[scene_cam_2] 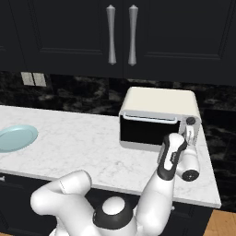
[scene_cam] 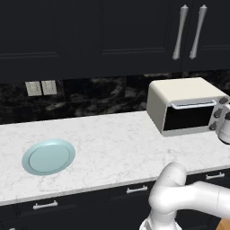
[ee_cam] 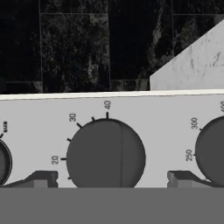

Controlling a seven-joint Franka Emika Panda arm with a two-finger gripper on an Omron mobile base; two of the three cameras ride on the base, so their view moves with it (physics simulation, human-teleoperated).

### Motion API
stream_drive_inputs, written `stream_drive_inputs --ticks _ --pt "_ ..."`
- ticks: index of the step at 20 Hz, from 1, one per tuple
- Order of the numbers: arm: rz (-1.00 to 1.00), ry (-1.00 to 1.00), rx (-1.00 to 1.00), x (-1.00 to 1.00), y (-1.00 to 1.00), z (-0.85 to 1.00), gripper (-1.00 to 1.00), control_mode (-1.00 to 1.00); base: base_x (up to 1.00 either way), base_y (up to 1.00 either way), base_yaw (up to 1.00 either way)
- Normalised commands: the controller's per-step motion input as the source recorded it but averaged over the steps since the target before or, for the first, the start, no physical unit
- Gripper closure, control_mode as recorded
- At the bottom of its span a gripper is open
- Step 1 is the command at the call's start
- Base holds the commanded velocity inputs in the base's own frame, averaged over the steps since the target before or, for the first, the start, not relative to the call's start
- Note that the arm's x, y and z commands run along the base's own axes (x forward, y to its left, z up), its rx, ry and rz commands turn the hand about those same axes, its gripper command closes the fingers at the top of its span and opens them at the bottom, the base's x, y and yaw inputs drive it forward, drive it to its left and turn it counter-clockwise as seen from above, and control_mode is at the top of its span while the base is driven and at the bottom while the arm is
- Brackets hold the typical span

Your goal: Pick up the kebab skewer and baguette bread, and place them inside the toaster oven. Close the toaster oven door and start by setting the timer.

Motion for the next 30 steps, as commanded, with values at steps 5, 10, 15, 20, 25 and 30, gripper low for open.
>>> stream_drive_inputs --ticks 5,10,15,20,25,30 --pt "0.00 0.00 0.02 -0.01 0.00 0.00 -1.00 -1.00 0.00 0.00 0.00" --pt "0.00 0.00 0.01 0.05 0.00 0.00 -1.00 -1.00 0.00 0.00 0.00" --pt "0.00 0.00 0.00 0.04 -0.02 0.00 1.00 -1.00 0.00 0.00 0.00" --pt "0.00 0.00 0.00 0.00 -0.06 0.00 1.00 -1.00 0.00 0.00 0.00" --pt "-0.02 0.00 0.00 0.01 0.00 0.01 1.00 -1.00 0.00 0.00 0.00" --pt "-0.06 0.00 0.01 -0.04 0.00 0.06 1.00 -1.00 0.00 0.00 0.00"
